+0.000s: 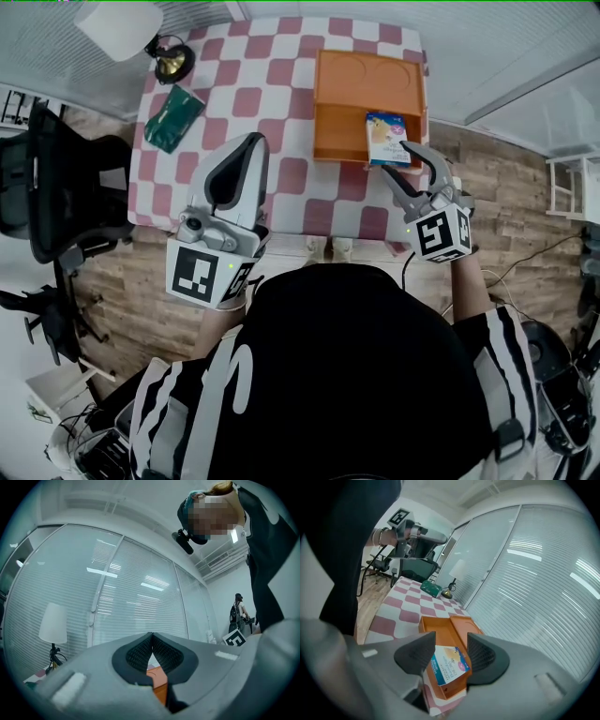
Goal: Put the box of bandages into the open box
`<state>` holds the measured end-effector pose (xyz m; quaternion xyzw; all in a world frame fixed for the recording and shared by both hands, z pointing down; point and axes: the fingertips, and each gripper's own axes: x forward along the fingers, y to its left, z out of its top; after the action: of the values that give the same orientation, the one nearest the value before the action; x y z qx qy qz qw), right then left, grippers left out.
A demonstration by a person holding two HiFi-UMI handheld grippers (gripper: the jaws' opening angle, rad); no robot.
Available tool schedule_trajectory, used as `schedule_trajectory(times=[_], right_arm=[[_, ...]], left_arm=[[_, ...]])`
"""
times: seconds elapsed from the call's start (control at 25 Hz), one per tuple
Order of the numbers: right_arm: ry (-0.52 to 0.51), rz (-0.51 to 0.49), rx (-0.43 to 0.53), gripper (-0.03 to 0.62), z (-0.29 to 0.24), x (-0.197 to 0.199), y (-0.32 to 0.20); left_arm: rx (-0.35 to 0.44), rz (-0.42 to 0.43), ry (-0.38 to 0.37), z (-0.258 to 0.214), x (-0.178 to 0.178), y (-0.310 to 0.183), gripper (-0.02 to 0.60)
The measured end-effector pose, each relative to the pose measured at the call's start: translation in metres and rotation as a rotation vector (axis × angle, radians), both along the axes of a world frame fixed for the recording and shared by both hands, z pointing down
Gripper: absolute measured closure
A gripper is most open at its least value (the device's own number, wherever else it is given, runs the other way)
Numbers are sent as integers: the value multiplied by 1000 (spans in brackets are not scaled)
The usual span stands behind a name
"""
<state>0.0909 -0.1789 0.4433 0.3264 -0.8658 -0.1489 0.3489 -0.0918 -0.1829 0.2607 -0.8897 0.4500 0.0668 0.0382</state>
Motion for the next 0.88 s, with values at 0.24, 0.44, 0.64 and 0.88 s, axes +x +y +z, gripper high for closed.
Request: schedule_trajectory(times=[0.24, 0.44, 0.64, 0.88], right_arm=[[-92, 18, 29, 391, -26, -2, -4], [-155, 41, 46, 393, -51, -5, -5], [-230, 59, 59, 395, -72, -5, -5], [-303, 66, 85, 407, -94, -8, -6]], left_arm=[[2, 13, 4, 0, 5, -1, 581], [7, 27, 7, -1, 10, -3, 581], [8, 38, 8, -1, 14, -6, 581], [13, 50, 12, -2, 20, -9, 581]])
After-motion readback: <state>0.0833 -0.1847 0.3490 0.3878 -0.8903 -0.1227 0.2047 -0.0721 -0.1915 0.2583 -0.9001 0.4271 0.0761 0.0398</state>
